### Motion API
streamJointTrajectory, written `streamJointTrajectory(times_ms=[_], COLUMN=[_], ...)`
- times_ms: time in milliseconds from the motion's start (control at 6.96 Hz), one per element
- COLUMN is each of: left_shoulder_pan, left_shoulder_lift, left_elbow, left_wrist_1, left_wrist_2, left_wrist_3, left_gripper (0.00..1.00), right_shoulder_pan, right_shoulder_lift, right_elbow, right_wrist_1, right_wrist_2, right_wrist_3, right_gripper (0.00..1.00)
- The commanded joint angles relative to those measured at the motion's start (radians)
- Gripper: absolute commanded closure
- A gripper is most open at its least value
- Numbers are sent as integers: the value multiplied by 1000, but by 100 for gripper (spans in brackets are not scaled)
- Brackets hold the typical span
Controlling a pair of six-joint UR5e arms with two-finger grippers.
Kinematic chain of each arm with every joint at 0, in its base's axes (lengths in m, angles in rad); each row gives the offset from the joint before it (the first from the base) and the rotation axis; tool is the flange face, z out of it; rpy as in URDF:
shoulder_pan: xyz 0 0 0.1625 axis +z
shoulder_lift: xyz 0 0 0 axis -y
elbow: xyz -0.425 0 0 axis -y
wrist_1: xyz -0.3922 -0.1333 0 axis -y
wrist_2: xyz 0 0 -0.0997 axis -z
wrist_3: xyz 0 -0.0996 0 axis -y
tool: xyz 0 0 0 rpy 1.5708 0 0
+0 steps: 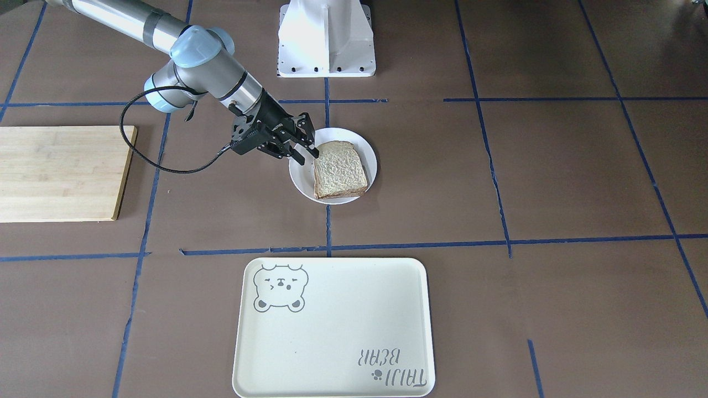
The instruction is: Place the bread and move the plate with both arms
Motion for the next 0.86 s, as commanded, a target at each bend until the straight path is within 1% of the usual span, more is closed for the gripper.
streamJointTrajectory(times_ms=[0, 144, 288, 431, 575, 719], left_shoulder_pan=[0, 1, 2, 2, 8, 14], left_shoulder_lift=[-1, -3, -9, -7, -9, -7], left_elbow=[0, 0, -18, -37, -37, -35], left_wrist_1=[-4, -5, -5, -4, -4, -4], left_wrist_2=[0, 0, 2, 2, 3, 5], left_wrist_3=[0, 0, 0, 0, 0, -5], left_gripper=[0, 0, 0, 0, 0, 0], right_shoulder_pan=[144, 233, 313, 375, 445, 537], right_shoulder_lift=[3, -9, -10, -97, -219, -353], right_elbow=[55, 137, 191, 280, 370, 418], right_wrist_1=[-249, -434, -641, -795, -893, -907], right_wrist_2=[217, 312, 387, 395, 397, 400], right_wrist_3=[-35, -125, -304, -507, -730, -944], right_gripper=[0, 0, 0, 0, 0, 0])
